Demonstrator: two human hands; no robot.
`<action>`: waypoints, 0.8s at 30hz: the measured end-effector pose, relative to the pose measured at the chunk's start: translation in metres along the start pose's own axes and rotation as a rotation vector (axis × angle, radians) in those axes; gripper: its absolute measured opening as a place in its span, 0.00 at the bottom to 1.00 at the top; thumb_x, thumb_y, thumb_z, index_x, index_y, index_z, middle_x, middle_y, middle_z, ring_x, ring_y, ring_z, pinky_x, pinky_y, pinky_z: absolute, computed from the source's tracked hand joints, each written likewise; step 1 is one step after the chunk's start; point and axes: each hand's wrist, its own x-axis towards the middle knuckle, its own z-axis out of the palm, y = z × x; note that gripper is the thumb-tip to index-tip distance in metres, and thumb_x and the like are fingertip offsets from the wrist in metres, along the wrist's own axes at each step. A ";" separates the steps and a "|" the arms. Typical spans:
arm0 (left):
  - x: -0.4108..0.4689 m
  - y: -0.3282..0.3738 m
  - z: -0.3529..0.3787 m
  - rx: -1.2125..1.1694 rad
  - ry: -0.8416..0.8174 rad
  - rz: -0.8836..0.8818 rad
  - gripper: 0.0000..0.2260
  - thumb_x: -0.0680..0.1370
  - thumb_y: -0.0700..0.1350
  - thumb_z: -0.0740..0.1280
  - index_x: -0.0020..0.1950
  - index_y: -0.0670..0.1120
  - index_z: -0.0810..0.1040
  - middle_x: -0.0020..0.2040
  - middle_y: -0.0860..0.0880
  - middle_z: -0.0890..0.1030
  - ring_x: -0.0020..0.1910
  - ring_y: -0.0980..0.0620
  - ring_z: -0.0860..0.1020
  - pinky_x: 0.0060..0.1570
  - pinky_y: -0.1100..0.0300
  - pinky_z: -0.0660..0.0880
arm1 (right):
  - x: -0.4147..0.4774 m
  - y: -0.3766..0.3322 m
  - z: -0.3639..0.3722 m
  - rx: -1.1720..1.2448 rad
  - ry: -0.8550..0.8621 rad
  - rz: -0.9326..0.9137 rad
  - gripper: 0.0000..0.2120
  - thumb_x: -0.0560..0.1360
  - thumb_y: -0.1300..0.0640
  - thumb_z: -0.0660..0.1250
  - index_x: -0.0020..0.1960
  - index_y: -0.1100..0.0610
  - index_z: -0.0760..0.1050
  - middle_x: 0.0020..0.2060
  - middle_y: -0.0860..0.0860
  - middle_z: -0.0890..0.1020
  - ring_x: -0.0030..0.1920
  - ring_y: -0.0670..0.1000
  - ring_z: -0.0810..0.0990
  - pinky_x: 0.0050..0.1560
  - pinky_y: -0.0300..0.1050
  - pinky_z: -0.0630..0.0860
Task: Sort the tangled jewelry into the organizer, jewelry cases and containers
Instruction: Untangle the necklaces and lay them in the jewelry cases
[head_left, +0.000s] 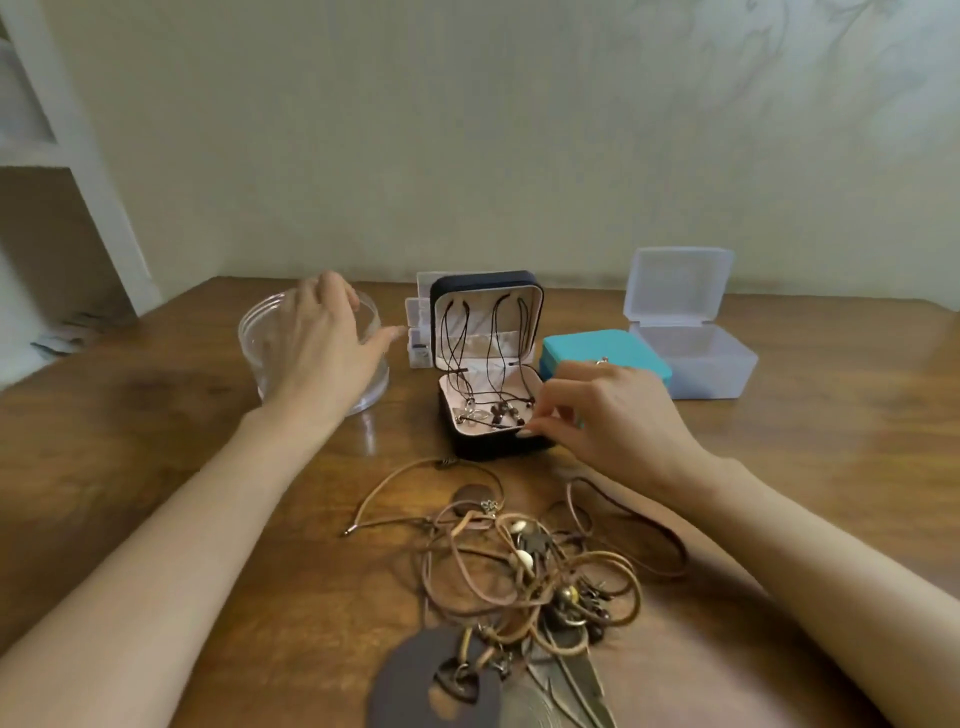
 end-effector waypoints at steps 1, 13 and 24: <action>-0.001 -0.001 0.000 0.040 -0.059 -0.012 0.22 0.74 0.58 0.66 0.56 0.42 0.70 0.51 0.44 0.78 0.50 0.44 0.76 0.45 0.52 0.72 | 0.001 0.000 0.002 -0.013 0.011 0.009 0.08 0.69 0.50 0.74 0.39 0.54 0.81 0.36 0.49 0.81 0.36 0.51 0.79 0.31 0.41 0.70; -0.005 0.017 -0.009 -0.235 -0.301 0.075 0.11 0.74 0.53 0.69 0.49 0.48 0.75 0.43 0.53 0.79 0.43 0.53 0.77 0.36 0.62 0.70 | 0.002 0.008 -0.019 0.088 -0.026 0.108 0.09 0.72 0.47 0.69 0.45 0.51 0.83 0.36 0.43 0.82 0.36 0.40 0.76 0.38 0.34 0.69; -0.039 0.062 -0.046 -1.026 -0.896 0.408 0.18 0.74 0.55 0.62 0.35 0.42 0.76 0.27 0.42 0.76 0.24 0.50 0.75 0.28 0.62 0.71 | -0.005 -0.031 -0.033 0.489 -0.827 -0.172 0.13 0.67 0.52 0.76 0.49 0.49 0.76 0.45 0.39 0.72 0.44 0.39 0.71 0.42 0.33 0.68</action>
